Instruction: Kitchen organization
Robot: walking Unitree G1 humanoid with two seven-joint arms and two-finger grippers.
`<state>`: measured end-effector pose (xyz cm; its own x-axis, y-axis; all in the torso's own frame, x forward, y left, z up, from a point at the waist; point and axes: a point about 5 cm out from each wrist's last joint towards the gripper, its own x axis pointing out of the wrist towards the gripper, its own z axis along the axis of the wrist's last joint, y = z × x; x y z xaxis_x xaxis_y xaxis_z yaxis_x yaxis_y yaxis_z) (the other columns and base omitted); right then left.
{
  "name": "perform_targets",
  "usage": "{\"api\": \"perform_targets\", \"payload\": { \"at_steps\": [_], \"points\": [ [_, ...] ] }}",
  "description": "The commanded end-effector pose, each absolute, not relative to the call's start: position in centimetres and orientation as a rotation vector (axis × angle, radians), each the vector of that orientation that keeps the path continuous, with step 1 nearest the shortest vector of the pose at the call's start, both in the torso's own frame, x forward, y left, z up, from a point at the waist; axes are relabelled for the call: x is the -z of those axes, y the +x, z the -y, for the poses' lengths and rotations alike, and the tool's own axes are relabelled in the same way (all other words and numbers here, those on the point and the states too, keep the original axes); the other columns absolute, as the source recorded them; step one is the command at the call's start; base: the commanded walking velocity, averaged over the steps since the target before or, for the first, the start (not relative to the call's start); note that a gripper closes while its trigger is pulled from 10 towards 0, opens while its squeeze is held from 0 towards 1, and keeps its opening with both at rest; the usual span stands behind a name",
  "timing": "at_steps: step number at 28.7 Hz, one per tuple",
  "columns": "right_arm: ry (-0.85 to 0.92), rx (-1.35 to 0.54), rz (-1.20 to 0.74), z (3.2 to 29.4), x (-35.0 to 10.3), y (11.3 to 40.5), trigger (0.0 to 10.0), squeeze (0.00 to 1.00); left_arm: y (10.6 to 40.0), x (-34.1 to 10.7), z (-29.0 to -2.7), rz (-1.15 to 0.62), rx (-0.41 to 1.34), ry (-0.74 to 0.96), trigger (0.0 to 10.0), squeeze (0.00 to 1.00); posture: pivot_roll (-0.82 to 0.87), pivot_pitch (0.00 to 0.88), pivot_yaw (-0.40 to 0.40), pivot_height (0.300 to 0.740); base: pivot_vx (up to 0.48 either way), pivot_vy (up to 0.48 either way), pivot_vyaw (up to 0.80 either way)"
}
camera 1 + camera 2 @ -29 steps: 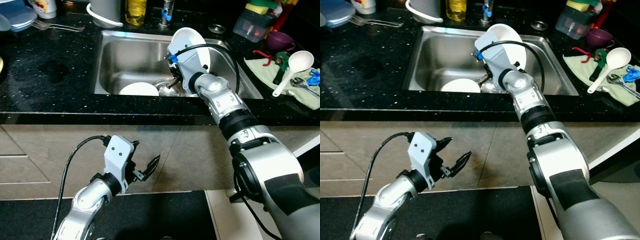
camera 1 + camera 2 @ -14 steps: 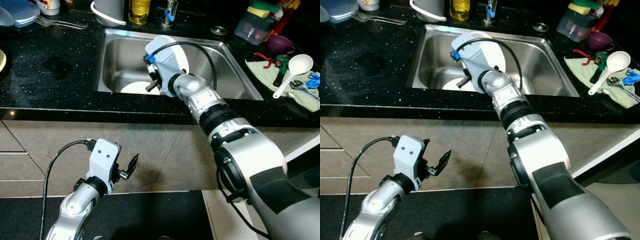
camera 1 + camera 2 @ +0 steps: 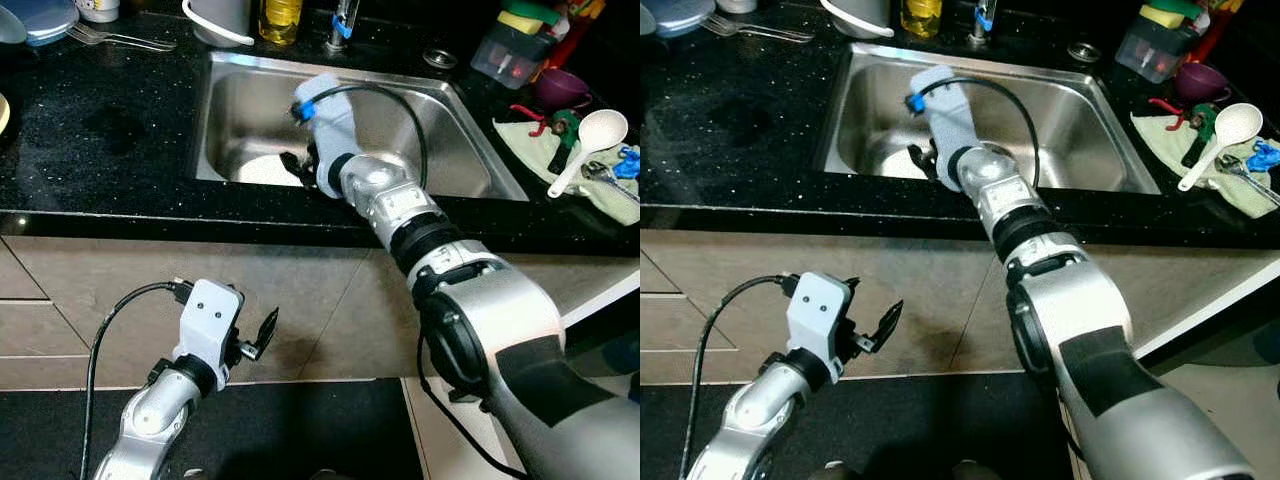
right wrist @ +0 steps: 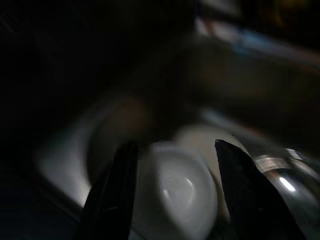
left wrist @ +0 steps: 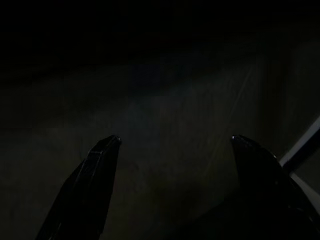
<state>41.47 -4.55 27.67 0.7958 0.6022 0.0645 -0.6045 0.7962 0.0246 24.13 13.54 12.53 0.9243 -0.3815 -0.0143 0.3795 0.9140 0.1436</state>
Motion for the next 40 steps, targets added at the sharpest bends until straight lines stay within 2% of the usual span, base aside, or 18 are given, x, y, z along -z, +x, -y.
{"api": "perform_targets", "payload": {
  "at_steps": [1, 2, 3, 7, 10, 15, 23, 29, 32, 33, 36, 40],
  "points": [
    [0.135, -0.679, 0.110, 5.4, -28.1, 41.4, 10.0, 0.00, 24.0, -12.1, -13.1, -0.002, 0.404, 0.136, 10.0, 0.00, 0.16, 0.124, -0.185, 0.740, 0.000, 0.000, 0.00],
    [0.291, -0.749, 0.160, 5.9, -28.6, 41.2, 10.0, 0.00, 24.2, -12.2, -13.1, 0.004, 0.406, 0.136, 10.0, 0.00, 0.16, 0.122, -0.183, 0.740, 0.000, 0.000, 0.00],
    [0.351, -0.781, 0.198, 6.3, -28.7, 41.0, 10.0, 0.00, 24.3, -12.3, -13.0, 0.006, 0.408, 0.135, 10.0, 0.00, 0.15, 0.117, -0.175, 0.740, 0.000, 0.000, 0.00],
    [0.446, -0.867, 0.295, 7.1, -28.7, 39.9, 10.0, 0.00, 24.7, -12.3, -12.8, 0.009, 0.424, 0.129, 10.0, 0.00, 0.15, 0.106, -0.163, 0.740, 0.000, 0.000, 0.00],
    [0.556, -1.056, 0.420, 7.8, -28.7, 37.0, 10.0, 0.00, 25.4, -12.3, -12.7, 0.007, 0.434, 0.134, 10.0, 0.00, 0.14, 0.090, -0.147, 0.740, 0.000, 0.000, 0.00],
    [0.653, -1.156, 0.497, 9.0, -28.6, 34.2, 10.0, 0.00, 26.3, -12.6, -12.8, 0.015, 0.429, 0.143, 10.0, 0.00, 0.13, 0.077, -0.141, 0.740, 0.000, 0.000, 0.00],
    [0.731, -0.977, 0.485, 11.8, -23.9, 31.3, 10.0, 0.00, 27.4, -13.1, -13.0, 0.038, 0.409, 0.148, 10.0, 0.00, 0.13, 0.064, -0.141, 0.740, 0.000, 0.000, 0.00],
    [0.668, -0.941, 0.298, 13.1, -18.9, 27.7, 10.0, 0.00, 27.3, -13.0, -12.7, 0.047, 0.416, 0.144, 10.0, 0.00, 0.13, 0.061, -0.134, 0.740, 0.000, 0.000, 0.00],
    [0.652, -0.917, 0.270, 13.2, -18.3, 27.4, 10.0, 0.00, 27.2, -13.0, -12.7, 0.048, 0.417, 0.145, 10.0, 0.00, 0.13, 0.061, -0.134, 0.740, 0.000, 0.000, 0.00],
    [0.675, -0.835, 0.225, 13.8, -17.3, 27.3, 10.0, 0.00, 27.1, -12.9, -12.7, 0.049, 0.415, 0.145, 10.0, 0.00, 0.13, 0.061, -0.135, 0.740, 0.000, 0.000, 0.00],
    [0.707, -0.784, 0.212, 14.5, -16.9, 27.4, 10.0, 0.00, 27.0, -12.7, -12.8, 0.047, 0.412, 0.146, 10.0, 0.00, 0.14, 0.059, -0.134, 0.740, 0.000, 0.000, 0.00],
    [0.656, -0.758, 0.166, 14.9, -16.2, 27.3, 10.0, 0.00, 26.9, -12.3, -12.6, 0.037, 0.415, 0.147, 10.0, 0.00, 0.14, 0.053, -0.129, 0.740, 0.000, 0.000, 0.00]
  ]
}}
